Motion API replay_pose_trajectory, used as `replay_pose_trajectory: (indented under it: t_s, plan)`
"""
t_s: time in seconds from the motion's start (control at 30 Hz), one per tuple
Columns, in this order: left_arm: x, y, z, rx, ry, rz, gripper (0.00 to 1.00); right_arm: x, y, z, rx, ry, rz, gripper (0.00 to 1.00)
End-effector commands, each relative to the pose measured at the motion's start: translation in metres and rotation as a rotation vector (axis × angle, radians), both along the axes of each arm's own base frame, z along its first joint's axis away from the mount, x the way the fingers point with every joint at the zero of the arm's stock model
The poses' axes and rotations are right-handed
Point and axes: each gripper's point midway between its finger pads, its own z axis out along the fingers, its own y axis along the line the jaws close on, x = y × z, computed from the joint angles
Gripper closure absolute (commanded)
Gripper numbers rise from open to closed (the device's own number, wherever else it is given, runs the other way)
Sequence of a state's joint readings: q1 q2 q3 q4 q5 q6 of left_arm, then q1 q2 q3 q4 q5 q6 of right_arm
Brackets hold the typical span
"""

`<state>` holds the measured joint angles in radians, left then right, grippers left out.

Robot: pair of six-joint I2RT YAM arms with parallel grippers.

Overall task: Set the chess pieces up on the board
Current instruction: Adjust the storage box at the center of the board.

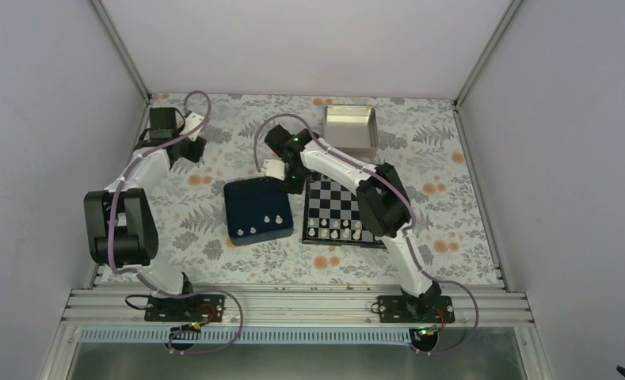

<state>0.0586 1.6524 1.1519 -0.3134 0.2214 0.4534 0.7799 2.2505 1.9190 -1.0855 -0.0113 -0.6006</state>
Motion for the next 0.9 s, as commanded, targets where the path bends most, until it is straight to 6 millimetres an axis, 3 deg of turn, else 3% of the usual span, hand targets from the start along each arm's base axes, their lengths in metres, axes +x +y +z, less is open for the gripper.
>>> replay_pose_trajectory:
  t_s: [0.0,0.1,0.2,0.3,0.47,0.63,0.77,0.87]
  plan:
    - [-0.021,0.024,0.003,0.019,0.013,0.023,0.98,-0.006,0.054,0.014,0.107,-0.017,0.086,0.94]
    - [-0.034,0.037,0.002,0.024,0.022,0.038,0.98,-0.014,0.077,0.022,0.165,-0.023,0.138,0.94]
    - [-0.046,0.04,-0.007,0.016,0.046,0.035,0.98,-0.021,0.083,0.042,0.221,-0.018,0.169,0.94]
    - [-0.055,0.037,-0.02,0.009,0.078,0.019,0.98,-0.035,0.073,0.067,0.26,-0.024,0.187,0.93]
    - [-0.065,0.034,-0.047,0.007,0.154,-0.002,0.98,-0.081,0.03,0.08,0.199,0.076,0.183,0.94]
    - [-0.081,0.036,-0.078,0.048,0.247,-0.025,0.98,-0.132,0.014,0.075,0.159,0.145,0.217,0.95]
    - [-0.089,0.033,-0.088,0.044,0.277,-0.045,0.98,-0.161,0.016,0.046,0.095,0.226,0.254,0.96]
    - [-0.092,0.031,-0.094,0.049,0.293,-0.048,0.98,-0.171,0.021,0.024,0.053,0.233,0.284,0.96]
